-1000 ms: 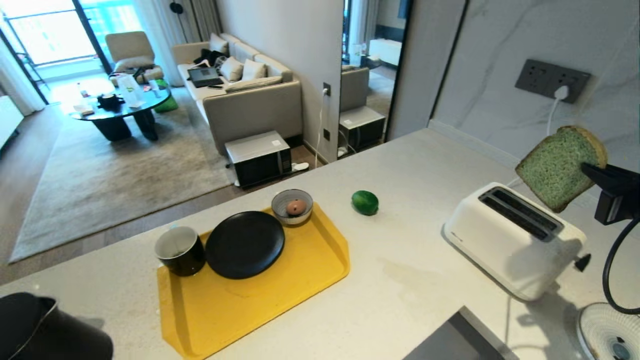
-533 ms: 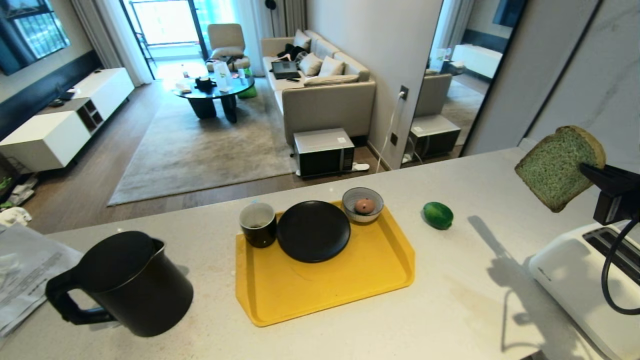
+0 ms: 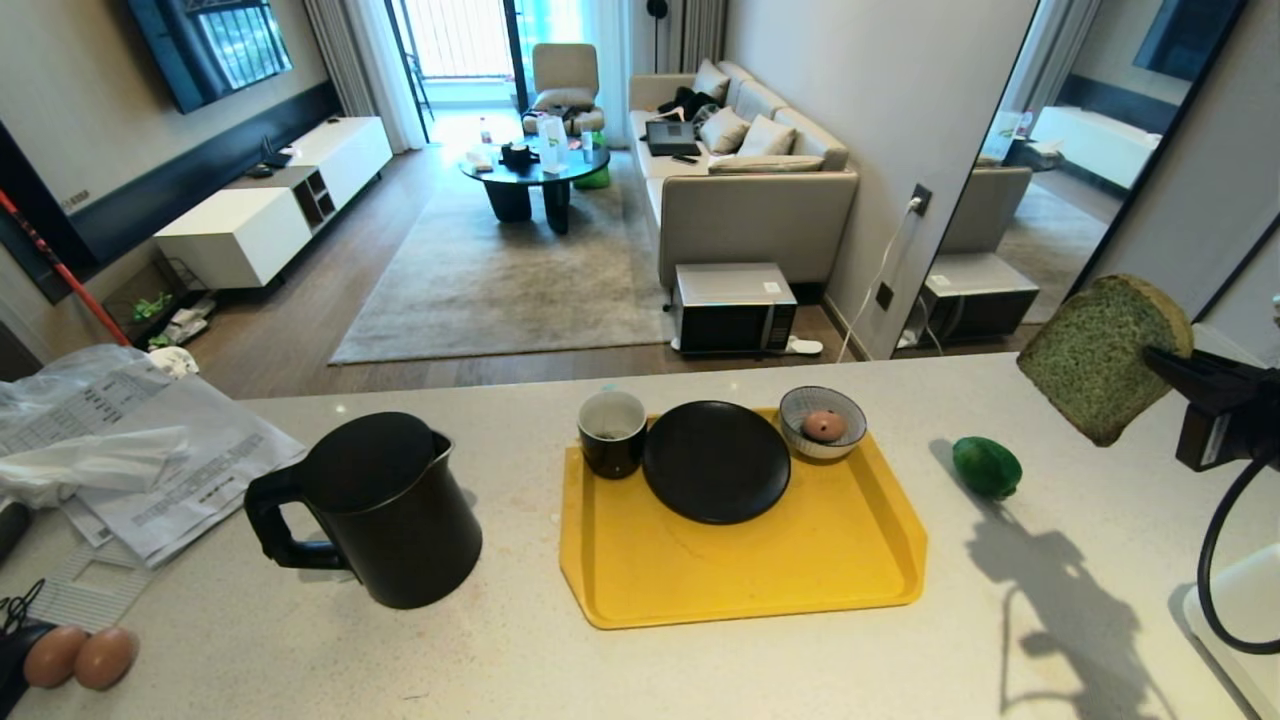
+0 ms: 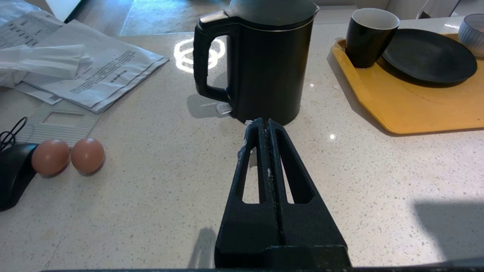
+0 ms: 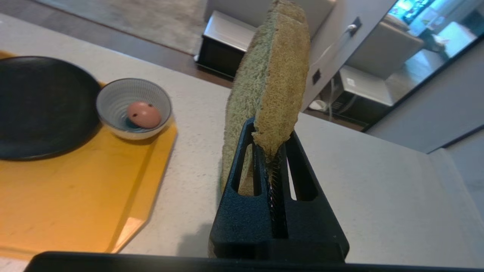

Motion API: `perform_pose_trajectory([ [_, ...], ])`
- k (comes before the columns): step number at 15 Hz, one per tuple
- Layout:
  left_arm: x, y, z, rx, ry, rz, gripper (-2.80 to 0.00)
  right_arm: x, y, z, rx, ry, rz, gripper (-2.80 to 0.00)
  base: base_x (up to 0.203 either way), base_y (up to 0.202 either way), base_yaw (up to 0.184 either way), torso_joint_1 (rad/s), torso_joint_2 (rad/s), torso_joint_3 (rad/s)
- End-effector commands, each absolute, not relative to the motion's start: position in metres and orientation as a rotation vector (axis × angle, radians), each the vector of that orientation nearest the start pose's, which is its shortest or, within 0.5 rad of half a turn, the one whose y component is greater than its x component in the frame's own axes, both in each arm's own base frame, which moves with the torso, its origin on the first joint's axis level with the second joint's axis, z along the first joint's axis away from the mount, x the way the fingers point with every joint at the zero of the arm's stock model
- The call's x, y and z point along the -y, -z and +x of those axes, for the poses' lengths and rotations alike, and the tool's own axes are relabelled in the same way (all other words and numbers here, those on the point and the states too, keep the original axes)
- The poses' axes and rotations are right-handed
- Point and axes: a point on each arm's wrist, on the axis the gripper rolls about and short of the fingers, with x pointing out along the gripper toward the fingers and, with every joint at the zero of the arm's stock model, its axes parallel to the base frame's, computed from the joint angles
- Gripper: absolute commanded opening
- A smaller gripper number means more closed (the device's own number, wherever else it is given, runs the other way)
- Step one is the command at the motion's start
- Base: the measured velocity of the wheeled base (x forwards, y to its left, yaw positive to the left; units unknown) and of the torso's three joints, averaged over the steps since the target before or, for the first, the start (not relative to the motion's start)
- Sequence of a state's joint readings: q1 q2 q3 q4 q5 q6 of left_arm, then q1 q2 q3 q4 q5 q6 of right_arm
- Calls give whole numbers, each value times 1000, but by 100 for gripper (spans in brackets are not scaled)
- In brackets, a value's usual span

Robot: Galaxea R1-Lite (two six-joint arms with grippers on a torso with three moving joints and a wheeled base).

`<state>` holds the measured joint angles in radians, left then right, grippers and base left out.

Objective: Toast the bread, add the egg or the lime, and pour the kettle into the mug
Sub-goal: Put the baked bread on a plate

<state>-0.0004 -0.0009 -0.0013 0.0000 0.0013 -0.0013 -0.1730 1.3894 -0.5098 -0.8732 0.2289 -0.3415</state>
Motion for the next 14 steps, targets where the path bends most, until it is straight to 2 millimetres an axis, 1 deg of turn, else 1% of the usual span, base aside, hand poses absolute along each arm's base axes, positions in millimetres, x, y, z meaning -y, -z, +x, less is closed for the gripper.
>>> perform_pose_trajectory([
  [1,0,-76,-23,1,-2,-2,-280,24,-204,213,3,-109,-339,-280,0,0,0,0,0,0],
  [3,0,-76,-23,1,-2,-2,-280,7,-200,211,2,-215,-334,-280,0,0,0,0,0,0],
  [5,0,-76,-23,2,-2,-2,-280,-18,-196,210,-9,-299,-333,-280,0,0,0,0,0,0],
  [7,0,-76,-23,2,-2,-2,-280,-49,-194,206,-25,-339,-303,-280,0,0,0,0,0,0],
  [9,0,-76,-23,2,-2,-2,-280,-87,-191,202,-62,-331,-203,-280,0,0,0,0,0,0],
  [10,0,-76,-23,0,-2,-2,-280,-104,-188,205,-89,-290,-142,-280,0,0,0,0,0,0],
  [11,0,-76,-23,2,-2,-2,-280,-118,-184,215,-120,-245,-95,-280,0,0,0,0,0,0],
  [14,0,-76,-23,2,-2,-2,-280,-144,-165,246,-186,-123,-13,-280,0,0,0,0,0,0],
])
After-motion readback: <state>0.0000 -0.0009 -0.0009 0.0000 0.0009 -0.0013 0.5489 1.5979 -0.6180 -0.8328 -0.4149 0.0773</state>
